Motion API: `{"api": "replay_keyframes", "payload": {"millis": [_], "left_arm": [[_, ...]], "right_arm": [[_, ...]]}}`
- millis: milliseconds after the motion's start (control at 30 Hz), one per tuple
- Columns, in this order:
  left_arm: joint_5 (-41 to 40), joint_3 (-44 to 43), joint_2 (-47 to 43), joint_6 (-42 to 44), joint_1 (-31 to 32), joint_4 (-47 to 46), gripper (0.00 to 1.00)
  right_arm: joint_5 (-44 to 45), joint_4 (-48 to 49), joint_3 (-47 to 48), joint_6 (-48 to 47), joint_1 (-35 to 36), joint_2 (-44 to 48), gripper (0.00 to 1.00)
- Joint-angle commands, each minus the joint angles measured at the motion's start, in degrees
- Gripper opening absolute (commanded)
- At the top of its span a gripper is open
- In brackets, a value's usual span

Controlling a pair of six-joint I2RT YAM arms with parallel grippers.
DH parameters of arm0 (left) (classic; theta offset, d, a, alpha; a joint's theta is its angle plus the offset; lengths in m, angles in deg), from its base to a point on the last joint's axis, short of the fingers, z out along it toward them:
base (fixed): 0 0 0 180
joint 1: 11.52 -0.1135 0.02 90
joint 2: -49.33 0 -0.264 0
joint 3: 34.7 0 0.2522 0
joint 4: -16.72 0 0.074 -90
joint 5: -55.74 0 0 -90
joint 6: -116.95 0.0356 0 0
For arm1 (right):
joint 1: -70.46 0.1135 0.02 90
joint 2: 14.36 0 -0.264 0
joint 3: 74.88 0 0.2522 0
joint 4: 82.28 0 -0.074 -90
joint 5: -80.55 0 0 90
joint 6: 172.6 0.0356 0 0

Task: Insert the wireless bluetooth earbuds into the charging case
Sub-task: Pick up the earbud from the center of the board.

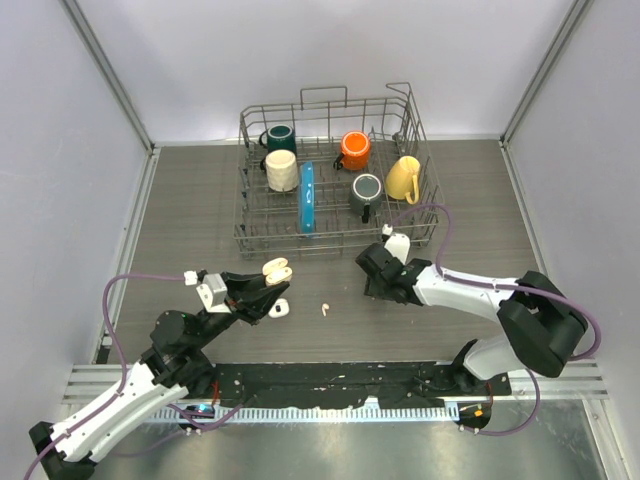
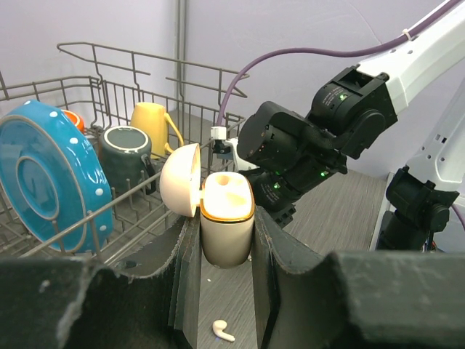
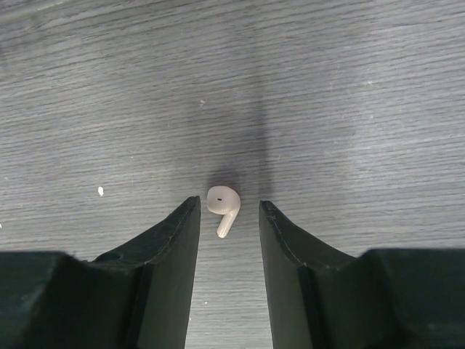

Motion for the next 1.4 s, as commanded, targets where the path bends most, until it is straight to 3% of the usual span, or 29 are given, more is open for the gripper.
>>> {"api": "replay_keyframes", "payload": {"millis": [0, 433, 1100, 1367], "left_arm": [[-0.3, -0.7, 0.1, 0.5, 0.1, -1.5, 0.0], [-0.6, -0.8, 0.6, 0.4, 0.1, -1.6, 0.0], [-0.6, -0.7, -0.2, 0.0, 0.1, -1.3, 0.0], [-0.5, -0.7, -0.4, -0.5, 0.1, -1.3, 0.0]], "right_arm": [[1.6, 2.4, 1.8, -1.5, -0.4, -1.5, 0.43], [0.4, 2.8, 1.3, -0.8, -0.7, -4.0, 0.42], [0.1, 1.4, 1.3, 0.3, -1.0, -3.2, 0.29], [0.0, 0.9, 1.5, 0.3, -1.2, -3.6, 0.34]]}}
